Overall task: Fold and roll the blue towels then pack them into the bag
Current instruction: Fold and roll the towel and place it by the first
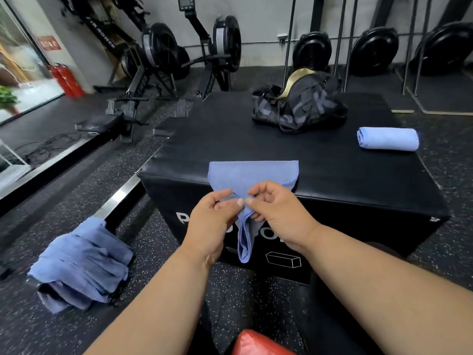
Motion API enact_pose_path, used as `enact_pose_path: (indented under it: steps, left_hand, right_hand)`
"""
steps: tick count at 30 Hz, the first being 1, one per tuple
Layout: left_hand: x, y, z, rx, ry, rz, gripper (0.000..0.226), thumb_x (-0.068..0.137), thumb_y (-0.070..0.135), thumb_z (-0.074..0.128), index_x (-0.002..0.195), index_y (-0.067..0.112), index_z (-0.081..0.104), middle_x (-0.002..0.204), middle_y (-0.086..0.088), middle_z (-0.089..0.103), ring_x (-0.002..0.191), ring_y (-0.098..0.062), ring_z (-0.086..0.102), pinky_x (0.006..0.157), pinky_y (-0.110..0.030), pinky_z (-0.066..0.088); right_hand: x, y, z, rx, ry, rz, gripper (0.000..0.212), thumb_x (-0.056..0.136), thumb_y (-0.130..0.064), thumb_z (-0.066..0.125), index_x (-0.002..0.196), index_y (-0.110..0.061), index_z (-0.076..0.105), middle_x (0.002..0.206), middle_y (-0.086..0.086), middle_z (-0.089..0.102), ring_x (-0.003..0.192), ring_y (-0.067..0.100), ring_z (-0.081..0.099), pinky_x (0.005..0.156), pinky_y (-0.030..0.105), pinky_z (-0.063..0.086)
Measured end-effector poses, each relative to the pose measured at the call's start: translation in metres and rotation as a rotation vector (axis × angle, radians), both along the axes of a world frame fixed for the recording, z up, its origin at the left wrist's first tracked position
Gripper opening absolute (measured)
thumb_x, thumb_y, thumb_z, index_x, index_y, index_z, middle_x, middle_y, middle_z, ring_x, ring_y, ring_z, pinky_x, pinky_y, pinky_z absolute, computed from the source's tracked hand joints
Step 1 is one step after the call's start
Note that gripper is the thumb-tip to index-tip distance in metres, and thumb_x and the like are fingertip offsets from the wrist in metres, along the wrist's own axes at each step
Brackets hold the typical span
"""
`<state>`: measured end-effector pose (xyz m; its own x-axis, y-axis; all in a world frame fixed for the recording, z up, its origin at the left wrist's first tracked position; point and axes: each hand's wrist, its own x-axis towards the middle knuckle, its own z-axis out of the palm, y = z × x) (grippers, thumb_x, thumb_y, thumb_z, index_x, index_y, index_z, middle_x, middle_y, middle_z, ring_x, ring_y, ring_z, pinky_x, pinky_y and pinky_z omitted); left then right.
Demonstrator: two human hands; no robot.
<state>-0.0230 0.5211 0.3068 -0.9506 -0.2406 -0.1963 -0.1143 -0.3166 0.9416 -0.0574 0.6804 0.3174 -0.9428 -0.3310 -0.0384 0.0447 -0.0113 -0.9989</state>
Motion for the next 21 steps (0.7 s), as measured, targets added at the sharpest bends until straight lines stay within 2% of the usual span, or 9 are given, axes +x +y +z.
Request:
enact_pose_path:
  steps: [3,6,8,11,16,21]
  left_hand:
    - [0.009,-0.004,0.001,0.018,-0.010,-0.003,0.035,0.090,-0.002,0.077,0.121,0.007,0.063,0.096,-0.009,0.078,0.093,-0.022,0.070,0.093,-0.038,0.053]
    - [0.019,-0.006,0.003,0.034,-0.024,-0.027,0.037,0.091,-0.005,0.074,0.125,0.003,0.061,0.105,-0.015,0.078,0.094,-0.022,0.074,0.084,-0.031,0.058]
    - [0.023,-0.008,0.001,0.037,-0.024,-0.036,0.046,0.089,-0.005,0.078,0.130,0.002,0.059,0.116,-0.020,0.076,0.102,-0.026,0.075,0.087,-0.033,0.058]
    - [0.026,-0.011,0.001,0.060,-0.022,-0.033,0.061,0.079,0.001,0.084,0.134,0.003,0.056,0.121,-0.021,0.075,0.111,-0.032,0.073,0.090,-0.036,0.058]
    - [0.027,-0.021,0.002,-0.012,-0.008,0.017,0.058,0.078,0.006,0.086,0.130,0.009,0.060,0.117,-0.016,0.077,0.113,-0.032,0.074,0.095,-0.040,0.057]
    - [0.032,-0.017,-0.002,-0.116,-0.029,-0.014,0.039,0.089,-0.009,0.075,0.122,0.008,0.064,0.106,-0.012,0.080,0.101,-0.025,0.077,0.089,-0.035,0.058]
  right_hand:
    - [0.004,-0.004,0.000,-0.026,-0.025,0.017,0.010,0.100,-0.009,0.069,0.106,-0.014,0.064,0.069,-0.011,0.063,0.064,0.006,0.060,0.069,0.023,0.052]
    - [0.006,-0.006,0.001,-0.032,-0.036,0.049,0.008,0.102,-0.009,0.066,0.107,-0.015,0.063,0.068,-0.012,0.066,0.063,0.005,0.060,0.068,0.021,0.052]
    - [0.007,-0.008,0.001,-0.027,-0.046,0.071,0.008,0.103,-0.008,0.064,0.108,-0.014,0.062,0.068,-0.012,0.068,0.063,0.004,0.060,0.068,0.020,0.052]
    - [0.007,-0.010,0.000,-0.018,-0.057,0.093,0.010,0.103,-0.007,0.064,0.109,-0.014,0.062,0.070,-0.010,0.068,0.065,0.005,0.063,0.069,0.021,0.053]
    - [0.008,-0.016,-0.004,0.018,-0.052,0.093,0.011,0.100,-0.006,0.067,0.109,-0.011,0.063,0.067,-0.010,0.064,0.065,0.007,0.064,0.067,0.021,0.053]
    - [0.005,-0.022,-0.007,0.009,-0.075,0.076,0.011,0.099,-0.011,0.071,0.108,-0.015,0.067,0.079,0.003,0.067,0.066,0.009,0.061,0.067,0.024,0.053]
